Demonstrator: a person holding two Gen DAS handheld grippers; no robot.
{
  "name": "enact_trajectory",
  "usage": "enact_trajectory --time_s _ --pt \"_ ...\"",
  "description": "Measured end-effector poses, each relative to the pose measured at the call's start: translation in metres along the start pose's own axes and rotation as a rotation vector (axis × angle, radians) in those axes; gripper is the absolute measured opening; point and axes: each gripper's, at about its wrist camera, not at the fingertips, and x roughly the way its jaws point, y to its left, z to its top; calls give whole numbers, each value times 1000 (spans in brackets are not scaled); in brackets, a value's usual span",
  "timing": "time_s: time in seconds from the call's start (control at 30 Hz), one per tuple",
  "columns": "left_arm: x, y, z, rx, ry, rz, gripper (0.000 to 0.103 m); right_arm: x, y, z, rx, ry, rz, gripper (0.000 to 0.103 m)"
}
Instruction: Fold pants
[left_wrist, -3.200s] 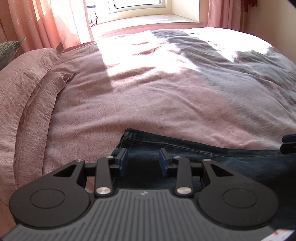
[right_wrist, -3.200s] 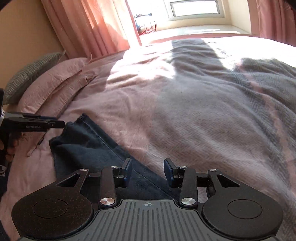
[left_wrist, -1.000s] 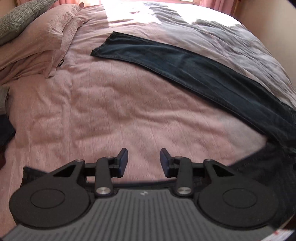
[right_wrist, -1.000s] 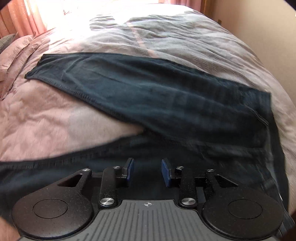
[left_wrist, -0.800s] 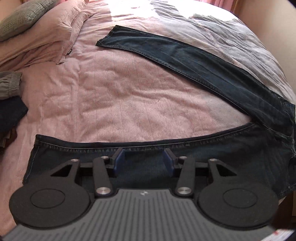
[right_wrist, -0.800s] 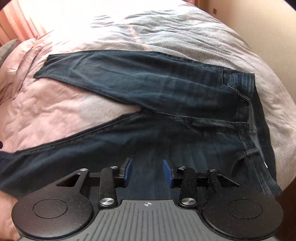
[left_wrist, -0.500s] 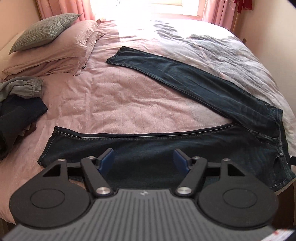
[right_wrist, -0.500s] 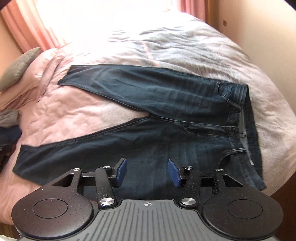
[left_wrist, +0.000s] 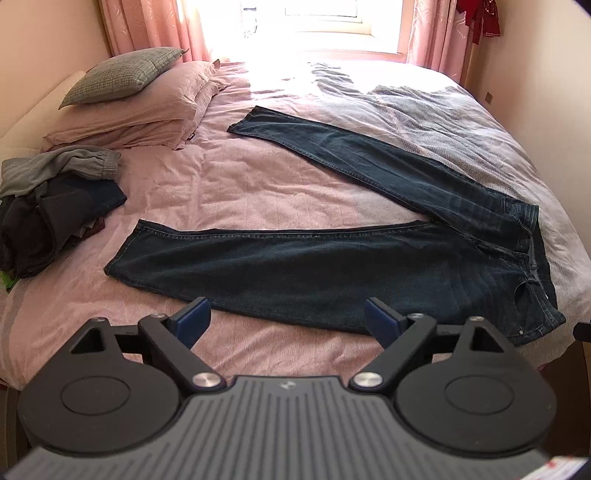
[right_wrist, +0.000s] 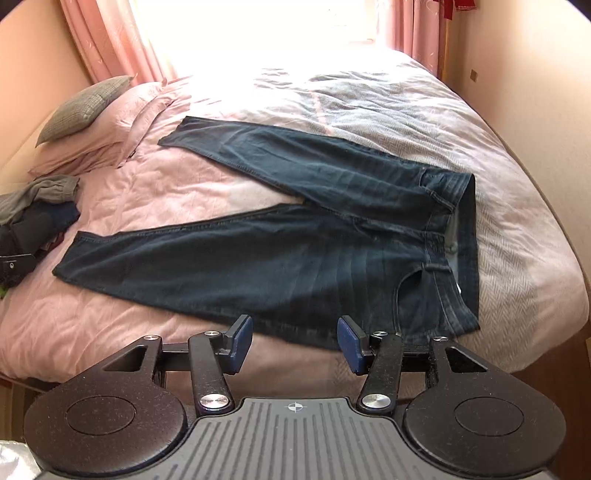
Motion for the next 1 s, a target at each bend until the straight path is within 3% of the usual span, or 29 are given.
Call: enact_trajectory --time_s 0.43,1.0 --pt "-19 7 -10 38 36 -19 88 -16 13 -22 21 35 2 49" --pt "25 84 36 178 53 -97 88 15 96 -3 138 47 -50 49"
